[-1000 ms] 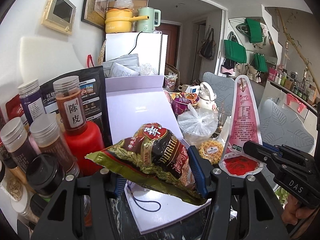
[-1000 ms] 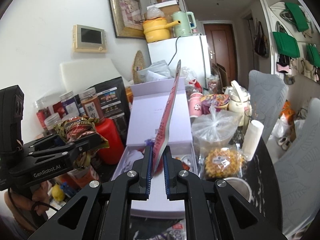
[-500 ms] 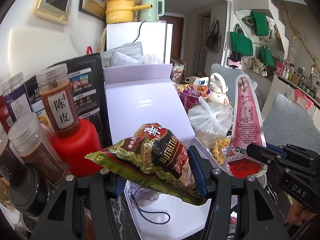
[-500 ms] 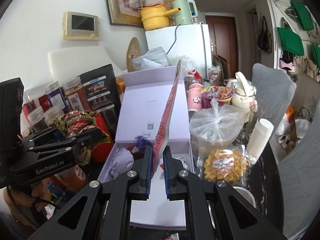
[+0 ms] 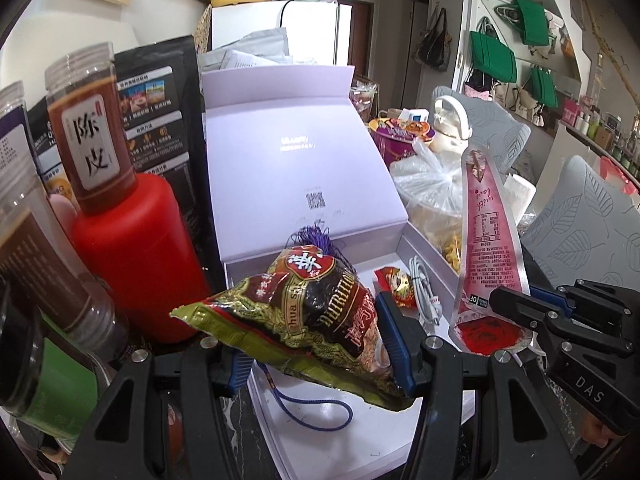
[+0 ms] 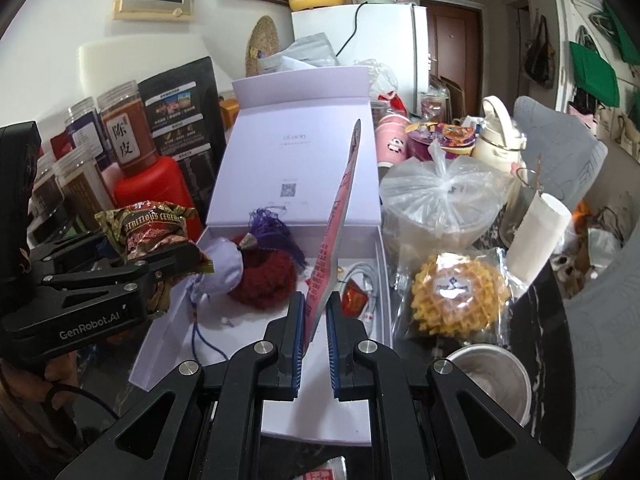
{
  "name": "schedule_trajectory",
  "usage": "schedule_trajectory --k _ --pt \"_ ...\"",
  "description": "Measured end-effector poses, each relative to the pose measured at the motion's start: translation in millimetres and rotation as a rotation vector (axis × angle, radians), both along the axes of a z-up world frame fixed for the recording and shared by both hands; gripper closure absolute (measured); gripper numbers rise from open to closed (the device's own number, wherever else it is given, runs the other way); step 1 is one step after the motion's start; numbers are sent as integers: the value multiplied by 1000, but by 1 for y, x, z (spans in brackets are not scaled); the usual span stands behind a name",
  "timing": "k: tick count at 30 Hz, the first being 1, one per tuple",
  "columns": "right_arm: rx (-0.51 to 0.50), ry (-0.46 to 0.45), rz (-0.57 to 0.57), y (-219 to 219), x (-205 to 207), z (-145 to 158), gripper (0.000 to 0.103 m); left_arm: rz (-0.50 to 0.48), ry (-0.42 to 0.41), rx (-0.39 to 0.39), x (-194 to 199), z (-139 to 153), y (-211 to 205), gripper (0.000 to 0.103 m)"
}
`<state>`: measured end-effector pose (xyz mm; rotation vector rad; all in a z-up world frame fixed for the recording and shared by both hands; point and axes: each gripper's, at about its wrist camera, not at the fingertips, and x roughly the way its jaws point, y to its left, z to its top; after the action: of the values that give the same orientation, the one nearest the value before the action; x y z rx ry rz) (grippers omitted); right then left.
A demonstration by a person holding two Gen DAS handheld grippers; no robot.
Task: Organize soft objects
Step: 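Lower the pink packet and gold snack bag into the open white box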
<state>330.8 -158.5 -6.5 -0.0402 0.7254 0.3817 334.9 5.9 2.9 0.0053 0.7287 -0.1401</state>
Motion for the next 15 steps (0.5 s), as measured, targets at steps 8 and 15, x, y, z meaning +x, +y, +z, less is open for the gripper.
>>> schedule_trajectory --k 8,15 --pt "-35 45 10 3 -4 -18 92 -10 48 16 2 -19 -4 48" --pt "-61 71 37 10 -7 -30 92 -28 97 41 3 -35 -9 48"
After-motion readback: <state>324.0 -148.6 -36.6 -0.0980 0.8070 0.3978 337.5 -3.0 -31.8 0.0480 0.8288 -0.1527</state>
